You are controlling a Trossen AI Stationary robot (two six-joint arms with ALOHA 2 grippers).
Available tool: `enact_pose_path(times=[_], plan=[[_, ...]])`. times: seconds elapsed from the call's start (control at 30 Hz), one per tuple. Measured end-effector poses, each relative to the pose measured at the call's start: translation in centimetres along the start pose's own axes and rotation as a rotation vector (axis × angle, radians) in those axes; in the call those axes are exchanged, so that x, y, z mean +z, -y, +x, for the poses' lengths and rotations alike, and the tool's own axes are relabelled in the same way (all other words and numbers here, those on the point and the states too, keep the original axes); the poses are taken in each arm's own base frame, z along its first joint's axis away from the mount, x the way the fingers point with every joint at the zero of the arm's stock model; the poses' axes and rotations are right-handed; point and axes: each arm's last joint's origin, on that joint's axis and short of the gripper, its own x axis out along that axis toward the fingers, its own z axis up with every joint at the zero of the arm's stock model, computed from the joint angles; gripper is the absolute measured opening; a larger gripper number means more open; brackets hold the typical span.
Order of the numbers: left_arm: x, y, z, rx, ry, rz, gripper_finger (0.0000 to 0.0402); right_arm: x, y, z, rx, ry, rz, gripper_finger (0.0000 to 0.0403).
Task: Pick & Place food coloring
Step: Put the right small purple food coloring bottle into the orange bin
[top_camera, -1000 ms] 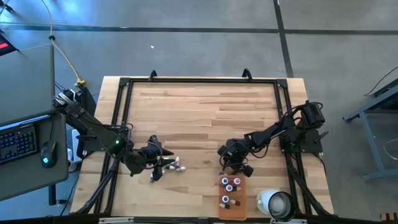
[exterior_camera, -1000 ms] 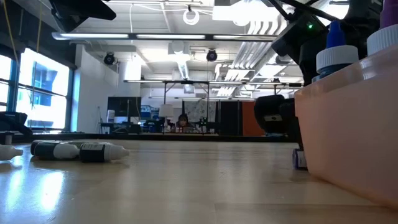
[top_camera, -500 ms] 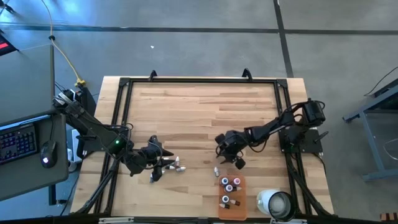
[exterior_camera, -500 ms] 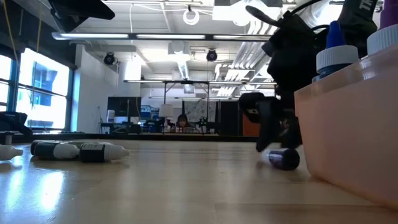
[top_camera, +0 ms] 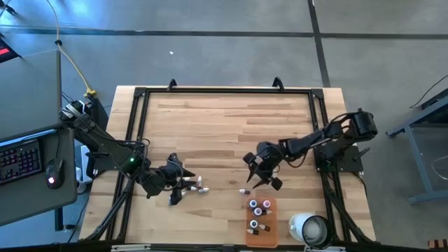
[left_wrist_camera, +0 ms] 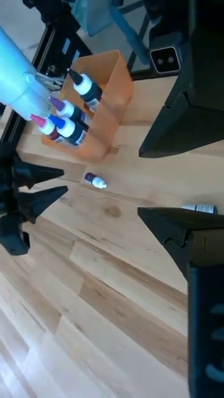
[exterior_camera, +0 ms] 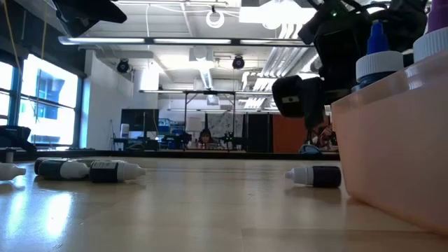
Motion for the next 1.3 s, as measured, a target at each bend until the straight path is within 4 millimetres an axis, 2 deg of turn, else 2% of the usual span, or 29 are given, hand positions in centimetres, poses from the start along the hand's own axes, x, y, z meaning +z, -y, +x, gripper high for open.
enact_pose_path(times=[0.2, 0.5, 0.8, 0.97, 1.3], plan=[[0.0, 0.0, 0.0, 0.000, 0.001, 0.019, 0.0137, 0.1, -0.1, 0.5, -0.042, -0.007, -0.074, 0.0177], [0.0, 0.0, 0.0, 0.000, 0.001, 0.018, 0.0137, 0.1, -0.3, 0.8, -0.033, 0.001, -0.008, 0.0212], [0.0, 0.0, 0.0, 0.001, -0.001, 0.022, 0.0137, -1.0, -1.2, 2.4, 0.023, -0.042, 0.066, 0.0214], [0.0, 0.0, 0.0, 0.001, -0.002, 0.022, 0.0137, -1.8, -0.9, 3.4, 0.015, -0.034, 0.067, 0.0214], [0.0, 0.0, 0.0, 0.000, -0.002, 0.023, 0.0137, -2.5, 0.0, 4.0, -0.129, -0.035, 0.048, 0.0211]])
